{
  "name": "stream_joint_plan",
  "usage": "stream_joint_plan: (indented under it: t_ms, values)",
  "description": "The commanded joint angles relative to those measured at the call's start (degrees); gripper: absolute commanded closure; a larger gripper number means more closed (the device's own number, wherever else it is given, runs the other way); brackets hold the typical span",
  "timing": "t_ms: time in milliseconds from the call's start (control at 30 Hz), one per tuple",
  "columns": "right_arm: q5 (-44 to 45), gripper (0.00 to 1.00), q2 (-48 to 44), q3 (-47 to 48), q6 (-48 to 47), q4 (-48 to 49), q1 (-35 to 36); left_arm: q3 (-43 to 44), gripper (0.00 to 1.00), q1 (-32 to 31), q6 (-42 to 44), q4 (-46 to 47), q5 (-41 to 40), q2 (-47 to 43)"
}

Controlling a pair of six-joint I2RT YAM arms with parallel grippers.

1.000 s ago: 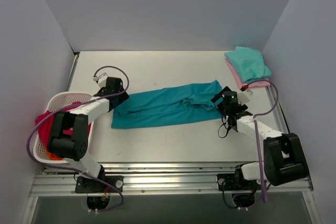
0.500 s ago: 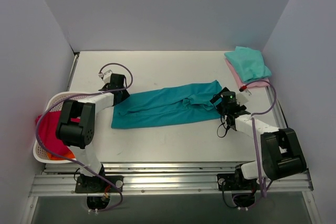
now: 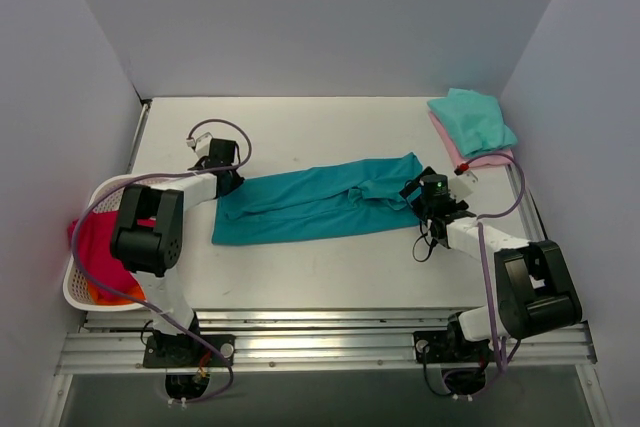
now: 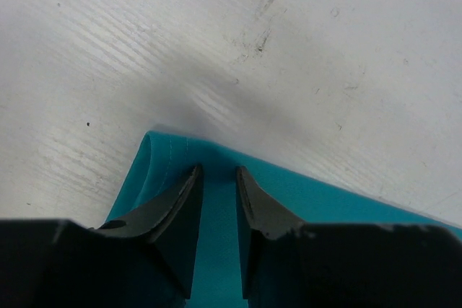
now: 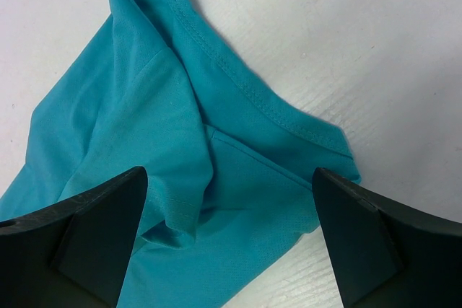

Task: Fold and stack the t-shirts
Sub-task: Fold the other side of the tshirt into a rectangle

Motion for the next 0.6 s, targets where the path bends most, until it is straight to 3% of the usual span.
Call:
stream_joint_plan:
  t_ms: [0, 433, 567]
  values:
    - [1.6, 0.07, 0.1, 0.9, -0.4, 1.2, -0.2, 2.9, 0.66, 0.5, -0.8, 1.7, 0.7, 1.5]
    - [0.9, 0.07, 0.8, 0.8, -0.4, 1.9, -0.6, 5.6, 0.97, 0.8, -1.1, 0.6, 1.5, 4.7]
    - [1.0, 0.07, 1.1, 0.7, -0.4, 2.0, -0.7, 5.8, 0.98, 0.8, -1.1, 0.7, 1.5, 4.7]
